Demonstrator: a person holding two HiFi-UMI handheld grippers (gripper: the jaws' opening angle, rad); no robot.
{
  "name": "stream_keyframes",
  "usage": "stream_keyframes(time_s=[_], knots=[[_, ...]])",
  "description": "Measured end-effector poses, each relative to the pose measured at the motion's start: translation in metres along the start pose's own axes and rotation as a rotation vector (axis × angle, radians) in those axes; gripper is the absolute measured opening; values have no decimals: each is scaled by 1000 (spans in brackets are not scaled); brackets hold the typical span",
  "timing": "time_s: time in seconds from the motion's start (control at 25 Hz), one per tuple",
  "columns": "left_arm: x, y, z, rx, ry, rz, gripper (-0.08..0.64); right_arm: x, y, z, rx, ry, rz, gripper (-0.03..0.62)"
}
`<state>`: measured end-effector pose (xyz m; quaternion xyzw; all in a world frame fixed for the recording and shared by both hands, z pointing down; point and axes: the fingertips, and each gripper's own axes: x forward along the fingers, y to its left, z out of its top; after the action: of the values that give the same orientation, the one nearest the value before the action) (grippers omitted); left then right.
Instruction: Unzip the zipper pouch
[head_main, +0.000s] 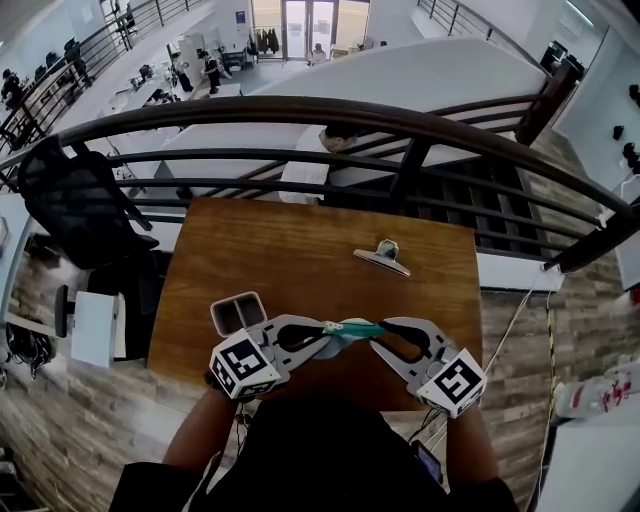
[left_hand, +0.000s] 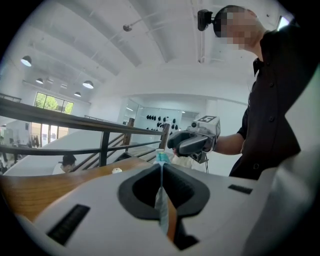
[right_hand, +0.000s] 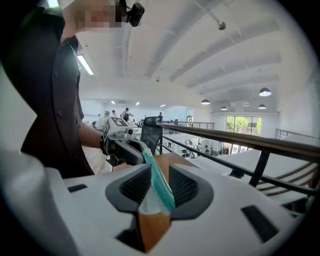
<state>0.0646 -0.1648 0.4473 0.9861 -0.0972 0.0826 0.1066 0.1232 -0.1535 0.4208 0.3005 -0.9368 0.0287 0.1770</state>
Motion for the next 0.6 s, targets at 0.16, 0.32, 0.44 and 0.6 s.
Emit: stream_keyframes(time_s=[0.16, 0.32, 0.44, 0.6], knots=[[8, -4, -3, 35, 29, -33, 18, 13, 11, 5, -37, 29, 61, 103], [13, -9, -7, 51, 59, -59, 18, 24, 17, 11, -53, 45, 129, 101], [13, -11, -7, 63, 77, -67, 18, 33, 20, 14, -43, 59, 184, 101], [10, -13, -12, 85, 110, -67, 18, 46, 29, 13, -36, 85, 262, 118]])
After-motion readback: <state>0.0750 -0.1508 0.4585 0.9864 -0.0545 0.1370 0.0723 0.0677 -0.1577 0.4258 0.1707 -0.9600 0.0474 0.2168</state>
